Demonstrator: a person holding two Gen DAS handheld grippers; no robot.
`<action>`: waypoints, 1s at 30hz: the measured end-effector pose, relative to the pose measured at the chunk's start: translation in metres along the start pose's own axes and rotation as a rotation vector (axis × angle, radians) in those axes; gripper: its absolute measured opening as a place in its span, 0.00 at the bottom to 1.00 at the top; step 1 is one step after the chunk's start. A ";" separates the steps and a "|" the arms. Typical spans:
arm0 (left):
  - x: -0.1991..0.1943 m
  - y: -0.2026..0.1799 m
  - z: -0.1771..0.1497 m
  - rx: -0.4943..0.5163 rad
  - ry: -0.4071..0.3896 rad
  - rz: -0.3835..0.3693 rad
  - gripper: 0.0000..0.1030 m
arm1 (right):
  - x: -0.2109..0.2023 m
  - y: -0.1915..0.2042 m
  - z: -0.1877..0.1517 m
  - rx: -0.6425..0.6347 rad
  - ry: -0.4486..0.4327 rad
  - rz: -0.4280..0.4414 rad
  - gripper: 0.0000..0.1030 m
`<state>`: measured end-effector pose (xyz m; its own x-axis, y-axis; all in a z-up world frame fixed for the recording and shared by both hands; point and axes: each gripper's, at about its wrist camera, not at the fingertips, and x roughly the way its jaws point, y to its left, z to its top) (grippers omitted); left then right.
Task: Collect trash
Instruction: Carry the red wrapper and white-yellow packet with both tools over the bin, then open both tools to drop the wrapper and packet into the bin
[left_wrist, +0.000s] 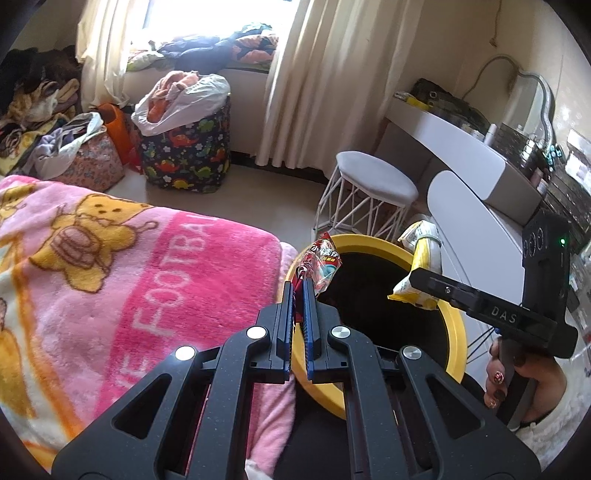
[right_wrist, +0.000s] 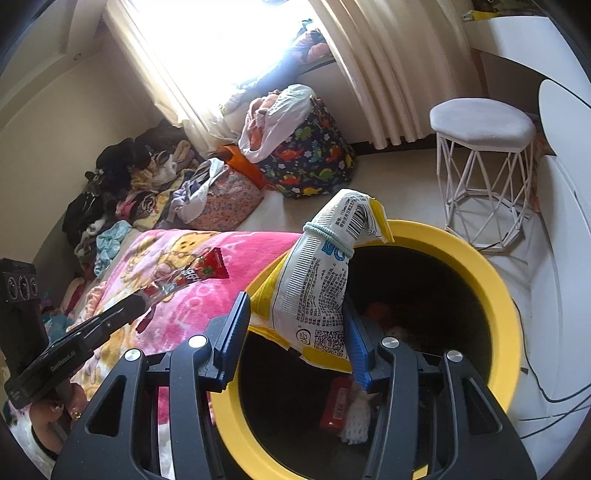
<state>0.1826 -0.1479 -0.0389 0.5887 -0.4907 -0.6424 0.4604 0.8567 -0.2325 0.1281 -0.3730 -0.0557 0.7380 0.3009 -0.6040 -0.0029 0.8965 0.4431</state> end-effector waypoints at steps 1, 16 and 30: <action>0.001 -0.003 -0.001 0.005 0.002 -0.003 0.02 | -0.001 -0.002 0.000 0.000 0.004 -0.004 0.45; 0.021 -0.038 -0.009 0.064 0.054 -0.033 0.02 | -0.009 -0.028 -0.011 0.035 0.037 -0.068 0.50; 0.045 -0.067 -0.014 0.108 0.108 -0.051 0.15 | -0.041 -0.052 -0.016 0.076 -0.025 -0.116 0.65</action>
<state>0.1695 -0.2254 -0.0626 0.4906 -0.5079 -0.7081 0.5598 0.8064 -0.1906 0.0874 -0.4263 -0.0647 0.7469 0.1881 -0.6378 0.1337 0.8971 0.4211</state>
